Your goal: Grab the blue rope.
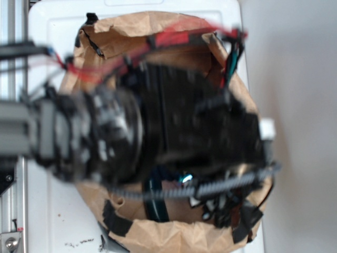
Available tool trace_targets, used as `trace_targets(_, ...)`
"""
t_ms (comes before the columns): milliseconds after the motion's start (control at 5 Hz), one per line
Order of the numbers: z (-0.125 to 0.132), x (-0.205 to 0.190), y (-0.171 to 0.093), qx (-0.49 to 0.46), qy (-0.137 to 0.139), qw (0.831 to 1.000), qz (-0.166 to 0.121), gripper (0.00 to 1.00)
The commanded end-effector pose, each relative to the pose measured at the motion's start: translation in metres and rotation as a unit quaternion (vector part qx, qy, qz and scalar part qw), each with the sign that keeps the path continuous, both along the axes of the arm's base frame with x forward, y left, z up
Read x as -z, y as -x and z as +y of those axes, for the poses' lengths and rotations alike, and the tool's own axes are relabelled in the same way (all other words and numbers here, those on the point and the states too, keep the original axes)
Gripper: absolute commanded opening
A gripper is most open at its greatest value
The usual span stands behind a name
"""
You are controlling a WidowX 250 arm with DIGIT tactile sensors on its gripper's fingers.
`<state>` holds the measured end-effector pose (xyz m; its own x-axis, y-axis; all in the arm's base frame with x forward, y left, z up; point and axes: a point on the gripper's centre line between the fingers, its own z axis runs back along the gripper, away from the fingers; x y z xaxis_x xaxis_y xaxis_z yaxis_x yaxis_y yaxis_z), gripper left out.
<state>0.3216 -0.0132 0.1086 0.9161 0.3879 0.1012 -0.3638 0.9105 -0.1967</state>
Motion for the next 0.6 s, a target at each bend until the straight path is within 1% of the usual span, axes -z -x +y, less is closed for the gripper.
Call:
trace_targets(0, 0.026, -0.064, -0.008, -0.052, 0.003, 0.998, -0.032, 0.00)
trace_targets(200, 0.030, -0.081, 0.001, -0.047, -0.004, 0.998, -0.034, 0.00)
trace_targets(400, 0.040, -0.087, 0.014, -0.036, -0.013, 0.999, -0.036, 0.00)
